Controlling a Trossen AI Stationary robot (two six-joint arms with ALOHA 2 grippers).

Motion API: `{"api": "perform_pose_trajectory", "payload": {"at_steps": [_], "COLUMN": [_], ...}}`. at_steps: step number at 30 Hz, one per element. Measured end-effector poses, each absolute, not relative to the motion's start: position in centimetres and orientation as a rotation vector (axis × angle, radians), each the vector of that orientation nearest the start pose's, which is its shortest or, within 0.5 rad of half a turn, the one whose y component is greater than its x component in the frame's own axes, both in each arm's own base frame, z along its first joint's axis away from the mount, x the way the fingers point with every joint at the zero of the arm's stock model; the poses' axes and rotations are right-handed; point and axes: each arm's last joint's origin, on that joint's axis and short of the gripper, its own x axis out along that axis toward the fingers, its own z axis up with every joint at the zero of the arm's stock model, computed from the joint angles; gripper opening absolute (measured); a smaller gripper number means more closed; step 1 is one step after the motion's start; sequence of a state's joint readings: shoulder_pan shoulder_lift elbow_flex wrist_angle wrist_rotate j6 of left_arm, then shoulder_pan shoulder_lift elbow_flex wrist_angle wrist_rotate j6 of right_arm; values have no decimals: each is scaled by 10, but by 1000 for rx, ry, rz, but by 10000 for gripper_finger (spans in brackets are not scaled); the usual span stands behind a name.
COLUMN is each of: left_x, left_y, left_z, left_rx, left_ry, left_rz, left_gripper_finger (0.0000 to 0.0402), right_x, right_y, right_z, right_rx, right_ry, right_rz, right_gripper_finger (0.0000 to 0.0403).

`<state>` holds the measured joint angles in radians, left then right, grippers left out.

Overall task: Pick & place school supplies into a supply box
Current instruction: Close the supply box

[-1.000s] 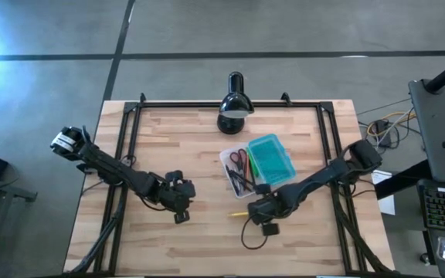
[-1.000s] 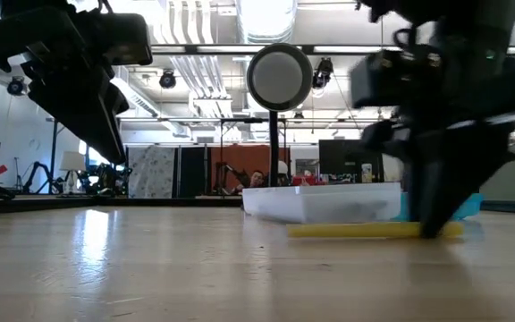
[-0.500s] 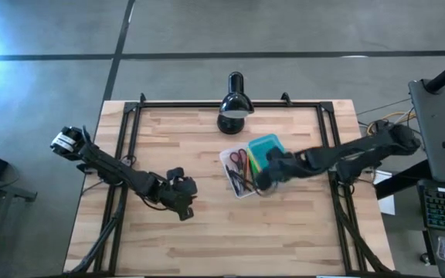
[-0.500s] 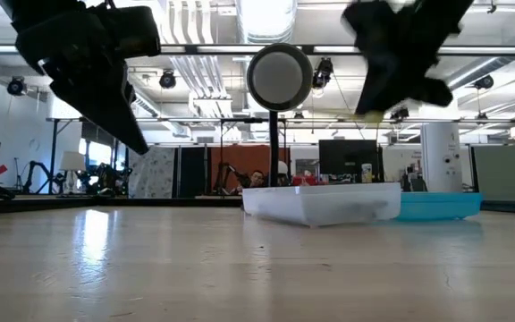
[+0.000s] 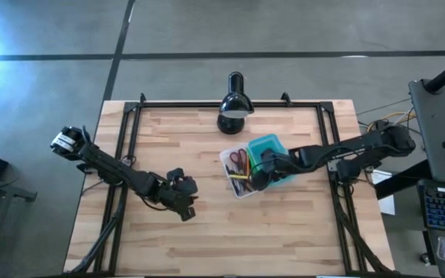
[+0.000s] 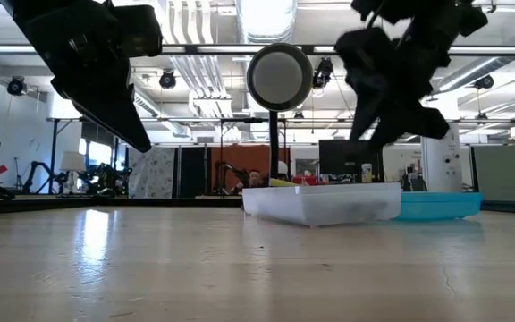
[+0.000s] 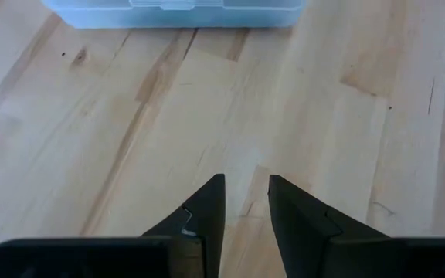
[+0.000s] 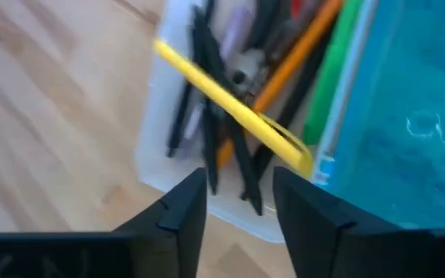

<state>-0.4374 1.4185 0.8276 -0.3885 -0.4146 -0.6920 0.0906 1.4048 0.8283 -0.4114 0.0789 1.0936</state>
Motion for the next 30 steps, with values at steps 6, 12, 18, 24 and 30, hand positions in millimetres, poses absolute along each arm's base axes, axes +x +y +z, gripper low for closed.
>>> {"api": "perform_pose_trajectory", "payload": {"at_steps": [6,12,18,24,30], "left_x": [250,253,256,260,261], "left_y": [-103,-105,-104,-97,-93], "left_z": [200,202,204,205,236], "left_rx": [-250,-320,-411,-575,-705], "left_ry": [832,812,773,726,738], "left_rz": [281,261,292,370,90], "left_gripper_finger": [85,85,85,85,85], "right_x": [260,219,197,182,189], "right_y": [21,11,16,21,28], "right_z": [236,254,248,221,255], "right_rx": [738,635,736,849,784], "right_ry": [794,912,911,1004,723], "right_rz": [-465,-670,-719,-715,-480], "right_gripper_finger": [171,175,175,175,171]}}
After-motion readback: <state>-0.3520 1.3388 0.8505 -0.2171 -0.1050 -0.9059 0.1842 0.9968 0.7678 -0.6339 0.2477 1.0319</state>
